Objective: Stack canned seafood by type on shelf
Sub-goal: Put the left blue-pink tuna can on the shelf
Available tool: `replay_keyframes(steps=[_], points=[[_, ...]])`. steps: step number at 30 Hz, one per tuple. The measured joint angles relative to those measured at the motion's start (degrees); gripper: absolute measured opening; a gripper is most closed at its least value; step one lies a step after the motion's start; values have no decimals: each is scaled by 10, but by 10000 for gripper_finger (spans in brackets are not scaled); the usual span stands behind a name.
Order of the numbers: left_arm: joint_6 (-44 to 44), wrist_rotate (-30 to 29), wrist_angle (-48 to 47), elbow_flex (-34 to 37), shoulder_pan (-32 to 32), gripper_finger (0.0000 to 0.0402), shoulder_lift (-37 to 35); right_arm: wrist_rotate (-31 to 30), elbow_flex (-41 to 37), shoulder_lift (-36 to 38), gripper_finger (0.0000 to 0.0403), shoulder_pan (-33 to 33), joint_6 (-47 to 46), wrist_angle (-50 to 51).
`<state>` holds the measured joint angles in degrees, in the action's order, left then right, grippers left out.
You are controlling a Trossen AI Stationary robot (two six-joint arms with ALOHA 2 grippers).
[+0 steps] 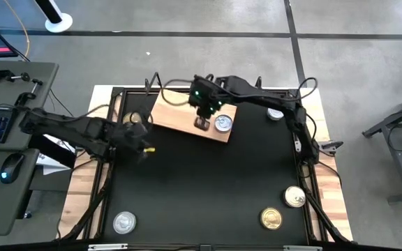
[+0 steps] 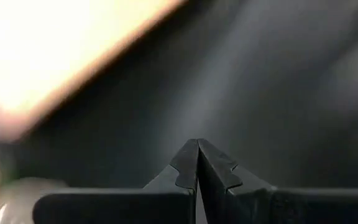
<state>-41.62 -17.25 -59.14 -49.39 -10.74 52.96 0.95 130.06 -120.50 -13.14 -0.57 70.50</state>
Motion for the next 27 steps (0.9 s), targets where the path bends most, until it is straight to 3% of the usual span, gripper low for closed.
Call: replay_keyframes(steps=[4, 8, 14, 18, 24, 27], points=[[-151, -70, -162, 0, -1, 0, 54, -17, -25, 43, 0, 33, 7, 31], [-228, -87, -226, 0, 0, 0, 100, -40, -141, 130, 0, 46, -35, 4], [-232, -104, -215, 1, -1, 0, 155, -55, -395, 319, 0, 66, -157, -144], [-245, -134, -211, 36, 15, 0, 189, -68, -514, 410, 0, 82, -237, -254], [-242, -106, -129, 99, 49, 0, 205, -70, -577, 463, 0, 95, -270, -317], [-252, -127, -127, 109, 60, 0, 205, -72, -578, 464, 0, 95, -270, -320]])
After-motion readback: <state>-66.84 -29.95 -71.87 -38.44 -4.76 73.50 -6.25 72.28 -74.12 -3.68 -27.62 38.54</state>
